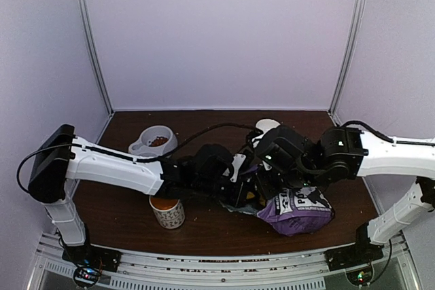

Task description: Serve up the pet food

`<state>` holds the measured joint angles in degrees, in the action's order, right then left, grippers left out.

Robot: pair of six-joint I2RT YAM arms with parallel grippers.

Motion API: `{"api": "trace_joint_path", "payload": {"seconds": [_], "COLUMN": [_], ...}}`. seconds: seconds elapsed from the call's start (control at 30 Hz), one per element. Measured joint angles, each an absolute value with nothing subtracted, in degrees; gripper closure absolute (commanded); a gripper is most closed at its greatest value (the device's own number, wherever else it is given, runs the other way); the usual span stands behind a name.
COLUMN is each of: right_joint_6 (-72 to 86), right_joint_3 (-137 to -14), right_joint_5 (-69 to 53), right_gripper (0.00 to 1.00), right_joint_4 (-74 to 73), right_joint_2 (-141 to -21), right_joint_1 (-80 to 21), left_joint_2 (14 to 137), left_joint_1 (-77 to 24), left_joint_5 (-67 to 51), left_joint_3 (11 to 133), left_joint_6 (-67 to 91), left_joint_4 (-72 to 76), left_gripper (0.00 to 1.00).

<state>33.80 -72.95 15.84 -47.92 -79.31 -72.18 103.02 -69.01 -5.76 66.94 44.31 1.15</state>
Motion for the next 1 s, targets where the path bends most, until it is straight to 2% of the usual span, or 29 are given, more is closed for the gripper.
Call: {"api": "trace_joint_path", "payload": {"seconds": [0.27, 0.53, 1.0], "right_joint_6": [35.4, 36.2, 37.9], "right_joint_3": [-70.5, -69.8, -67.1], "right_joint_5": [15.9, 15.7, 15.5], "right_gripper": [1.0, 1.0, 1.0], "right_joint_4": [-49.5, -49.3, -44.4], "right_joint_2": [-76.0, -73.9, -65.6], "right_joint_1": [-72.2, -72.1, -69.0], "left_joint_2": [105.7, 105.4, 89.3], "left_joint_1": [-68.0, -67.5, -61.2], "left_joint_5": [-19.0, -25.9, -28.4], "left_joint_3": [63.8, 57.3, 39.3], "left_joint_6": [47.7, 55.4, 68.5], "left_joint_4": [16.6, 33.9, 48.3], "left_gripper": [1.0, 1.0, 1.0]}}
